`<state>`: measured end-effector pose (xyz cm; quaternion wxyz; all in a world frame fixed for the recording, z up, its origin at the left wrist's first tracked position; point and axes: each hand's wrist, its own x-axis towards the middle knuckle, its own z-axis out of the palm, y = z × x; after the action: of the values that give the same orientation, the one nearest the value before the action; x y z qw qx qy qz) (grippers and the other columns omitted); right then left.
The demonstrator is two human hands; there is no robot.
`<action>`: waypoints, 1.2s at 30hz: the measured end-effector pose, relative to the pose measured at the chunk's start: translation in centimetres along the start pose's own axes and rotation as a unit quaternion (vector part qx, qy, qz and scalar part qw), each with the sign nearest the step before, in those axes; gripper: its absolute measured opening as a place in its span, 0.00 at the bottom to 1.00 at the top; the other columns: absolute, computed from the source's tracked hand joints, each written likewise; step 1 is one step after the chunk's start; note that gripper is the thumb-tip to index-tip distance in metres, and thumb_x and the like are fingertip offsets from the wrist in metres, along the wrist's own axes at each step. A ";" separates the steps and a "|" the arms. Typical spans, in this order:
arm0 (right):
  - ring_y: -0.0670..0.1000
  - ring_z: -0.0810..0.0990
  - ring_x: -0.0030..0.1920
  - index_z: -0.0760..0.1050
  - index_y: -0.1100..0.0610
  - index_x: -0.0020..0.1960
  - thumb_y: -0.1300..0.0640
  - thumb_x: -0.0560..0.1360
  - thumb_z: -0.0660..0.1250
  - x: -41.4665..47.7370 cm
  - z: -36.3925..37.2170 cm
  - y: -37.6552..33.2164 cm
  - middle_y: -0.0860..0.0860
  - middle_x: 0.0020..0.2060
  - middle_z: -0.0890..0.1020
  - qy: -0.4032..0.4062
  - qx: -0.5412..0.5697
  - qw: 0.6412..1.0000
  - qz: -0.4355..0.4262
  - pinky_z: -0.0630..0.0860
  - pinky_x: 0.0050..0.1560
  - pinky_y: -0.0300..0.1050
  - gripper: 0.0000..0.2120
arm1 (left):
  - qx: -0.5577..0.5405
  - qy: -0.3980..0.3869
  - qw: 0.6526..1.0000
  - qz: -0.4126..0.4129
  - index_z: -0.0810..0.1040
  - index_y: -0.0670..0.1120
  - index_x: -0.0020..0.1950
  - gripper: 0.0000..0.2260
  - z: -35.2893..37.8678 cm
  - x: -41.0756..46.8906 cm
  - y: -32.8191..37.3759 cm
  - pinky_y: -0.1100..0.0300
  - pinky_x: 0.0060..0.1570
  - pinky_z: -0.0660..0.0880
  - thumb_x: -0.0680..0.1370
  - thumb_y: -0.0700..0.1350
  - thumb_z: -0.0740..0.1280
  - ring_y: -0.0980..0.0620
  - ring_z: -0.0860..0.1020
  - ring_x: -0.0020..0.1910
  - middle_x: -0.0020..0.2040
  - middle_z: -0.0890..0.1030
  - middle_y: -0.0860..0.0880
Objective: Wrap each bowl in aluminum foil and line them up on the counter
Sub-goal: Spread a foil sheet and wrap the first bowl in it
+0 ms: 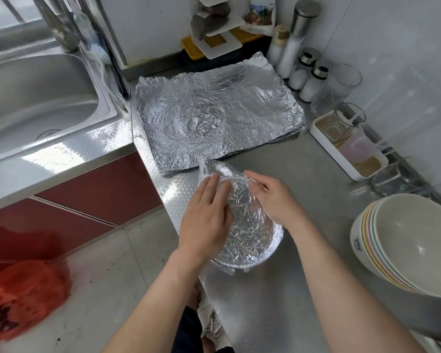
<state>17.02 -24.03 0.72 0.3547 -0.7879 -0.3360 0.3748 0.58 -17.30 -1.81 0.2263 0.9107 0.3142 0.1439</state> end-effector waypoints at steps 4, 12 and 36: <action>0.48 0.74 0.64 0.71 0.55 0.71 0.56 0.81 0.60 -1.9 0.8 0.9 0.51 0.66 0.76 0.132 -0.030 0.991 0.018 0.66 0.58 0.31 0.18 | -0.025 -0.050 0.998 0.042 0.66 0.48 0.75 0.22 -0.8 2.1 -0.5 0.52 0.74 0.58 0.80 0.48 0.60 0.47 0.59 0.76 0.76 0.65 0.47; 0.49 0.68 0.70 0.64 0.56 0.74 0.52 0.82 0.58 -2.2 0.1 1.2 0.52 0.71 0.70 0.114 -0.043 0.992 0.032 0.61 0.64 0.33 0.22 | -0.062 -0.029 0.994 -0.081 0.61 0.45 0.78 0.24 -1.5 0.8 0.1 0.52 0.73 0.59 0.82 0.48 0.60 0.45 0.61 0.75 0.76 0.65 0.45; 0.43 0.74 0.40 0.69 0.57 0.71 0.50 0.81 0.55 -3.0 2.0 2.6 0.54 0.55 0.80 0.197 0.059 0.977 0.055 0.78 0.51 0.54 0.21 | -0.429 0.084 0.822 -0.365 0.64 0.57 0.76 0.19 -0.7 -2.6 3.9 0.61 0.67 0.61 0.83 0.53 0.56 0.60 0.65 0.69 0.72 0.68 0.57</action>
<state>14.59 -27.13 -1.25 0.4384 -0.8414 -0.1926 0.2505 0.29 -21.42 0.45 0.6028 0.5246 0.5483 0.2467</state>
